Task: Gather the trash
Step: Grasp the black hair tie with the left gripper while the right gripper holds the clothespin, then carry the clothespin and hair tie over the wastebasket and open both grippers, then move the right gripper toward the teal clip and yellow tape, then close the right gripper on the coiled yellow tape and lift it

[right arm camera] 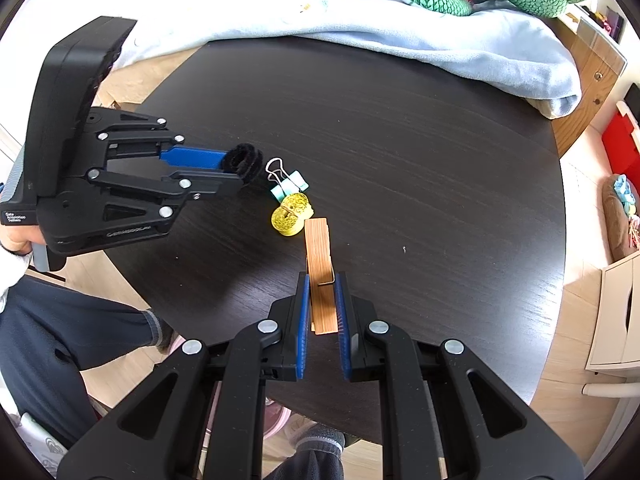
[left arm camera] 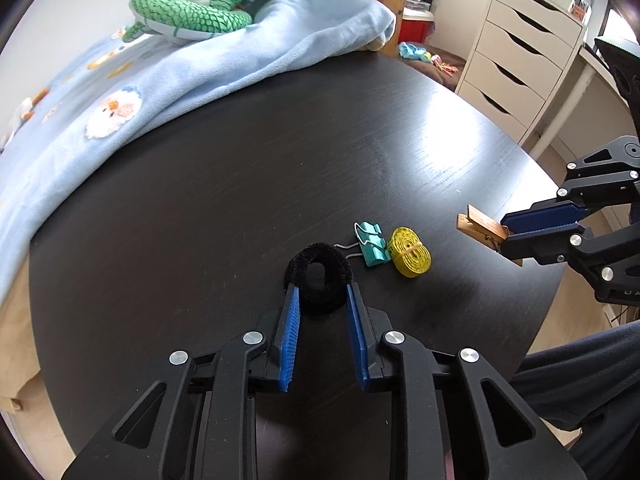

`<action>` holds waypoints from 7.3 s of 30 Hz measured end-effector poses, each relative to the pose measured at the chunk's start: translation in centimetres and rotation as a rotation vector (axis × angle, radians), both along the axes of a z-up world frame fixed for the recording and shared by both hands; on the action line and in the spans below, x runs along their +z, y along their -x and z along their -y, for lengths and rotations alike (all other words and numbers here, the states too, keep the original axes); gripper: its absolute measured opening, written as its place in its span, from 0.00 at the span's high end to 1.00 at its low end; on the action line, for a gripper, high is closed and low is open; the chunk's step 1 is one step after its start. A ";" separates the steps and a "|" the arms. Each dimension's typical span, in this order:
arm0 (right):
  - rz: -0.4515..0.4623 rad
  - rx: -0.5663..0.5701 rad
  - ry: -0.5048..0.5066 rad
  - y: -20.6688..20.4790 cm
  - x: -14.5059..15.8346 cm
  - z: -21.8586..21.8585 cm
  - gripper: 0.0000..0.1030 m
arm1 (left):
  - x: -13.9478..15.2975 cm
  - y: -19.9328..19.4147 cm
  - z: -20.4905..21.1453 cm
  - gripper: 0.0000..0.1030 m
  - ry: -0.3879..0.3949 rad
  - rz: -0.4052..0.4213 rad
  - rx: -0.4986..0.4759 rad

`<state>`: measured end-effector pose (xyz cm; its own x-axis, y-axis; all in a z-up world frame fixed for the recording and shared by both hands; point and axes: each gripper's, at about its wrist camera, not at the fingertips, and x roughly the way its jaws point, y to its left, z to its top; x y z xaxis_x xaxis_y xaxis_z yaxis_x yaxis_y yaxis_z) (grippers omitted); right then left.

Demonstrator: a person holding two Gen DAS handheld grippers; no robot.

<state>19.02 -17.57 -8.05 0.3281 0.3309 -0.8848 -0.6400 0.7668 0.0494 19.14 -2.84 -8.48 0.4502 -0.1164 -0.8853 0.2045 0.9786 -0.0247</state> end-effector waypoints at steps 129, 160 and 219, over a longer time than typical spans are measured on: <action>0.163 -0.088 -0.205 20.3 6.9 5.2 0.03 | 9.1 22.0 2.7 0.08 0.169 0.204 0.164; 0.100 -0.100 -0.067 5.5 4.6 -1.3 0.03 | 9.5 15.2 -2.3 0.07 0.104 0.274 0.245; 0.049 -0.082 0.028 -0.5 0.0 -1.2 0.81 | 6.2 9.4 -2.9 0.07 0.094 0.200 0.223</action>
<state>19.53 -16.35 -8.05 0.3959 0.2764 -0.8757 -0.5764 0.8171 -0.0027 9.71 0.04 -2.25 0.6382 -0.0725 -0.7664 -0.0050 0.9951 -0.0983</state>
